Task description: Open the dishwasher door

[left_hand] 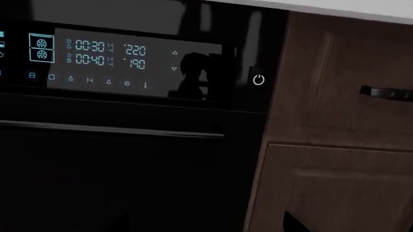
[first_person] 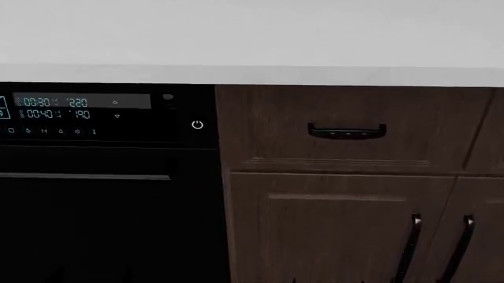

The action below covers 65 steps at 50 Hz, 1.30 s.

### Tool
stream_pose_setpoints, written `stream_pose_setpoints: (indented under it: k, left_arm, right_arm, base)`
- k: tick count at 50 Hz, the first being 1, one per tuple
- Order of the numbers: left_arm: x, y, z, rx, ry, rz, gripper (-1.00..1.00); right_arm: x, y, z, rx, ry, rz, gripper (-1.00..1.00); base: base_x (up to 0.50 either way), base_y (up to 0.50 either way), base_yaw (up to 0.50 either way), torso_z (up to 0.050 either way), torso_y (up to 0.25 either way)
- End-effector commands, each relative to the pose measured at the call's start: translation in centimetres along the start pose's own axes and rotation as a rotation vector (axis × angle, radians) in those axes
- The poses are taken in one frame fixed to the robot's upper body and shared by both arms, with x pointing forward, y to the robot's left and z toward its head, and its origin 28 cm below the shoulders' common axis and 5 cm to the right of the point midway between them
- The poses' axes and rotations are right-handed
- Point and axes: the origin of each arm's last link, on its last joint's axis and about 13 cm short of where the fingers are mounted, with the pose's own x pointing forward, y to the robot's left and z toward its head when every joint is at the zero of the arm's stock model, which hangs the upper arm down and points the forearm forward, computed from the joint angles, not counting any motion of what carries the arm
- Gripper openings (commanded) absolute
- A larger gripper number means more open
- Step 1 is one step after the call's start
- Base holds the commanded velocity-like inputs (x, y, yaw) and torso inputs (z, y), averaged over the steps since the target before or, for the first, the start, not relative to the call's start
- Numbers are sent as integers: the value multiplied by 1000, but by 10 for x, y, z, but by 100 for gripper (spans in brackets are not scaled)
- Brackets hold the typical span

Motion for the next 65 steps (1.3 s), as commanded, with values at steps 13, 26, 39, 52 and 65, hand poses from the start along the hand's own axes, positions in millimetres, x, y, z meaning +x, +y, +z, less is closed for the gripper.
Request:
stream_pose_setpoints:
  k: [13,26,39,52,65]
  left_arm:
    - [0,0,2,0,-16,-2,100]
    - [0,1,0,8,-10,5,100]
    - [1,0,2,14,-16,4,100]
    - [0,-1,5,20,-24,0,100]
    - [-3,-1,7,24,-29,-1,100]
  right_arm:
    - [0,0,1,5,-2,2,100]
    - [-1,0,0,4,6,1,100]
    - [-1,0,0,-4,7,3,100]
    - [-4,-1,2,1,-1,0,100]
    - [-6,-1,5,8,-10,1,100]
  base:
    - [0,0,0,-46,0]
    - [0,0,0,0,0]
    - [285,0,0,0,0]
    - [340,0,0,0,0]
    - [52,0,0,0,0]
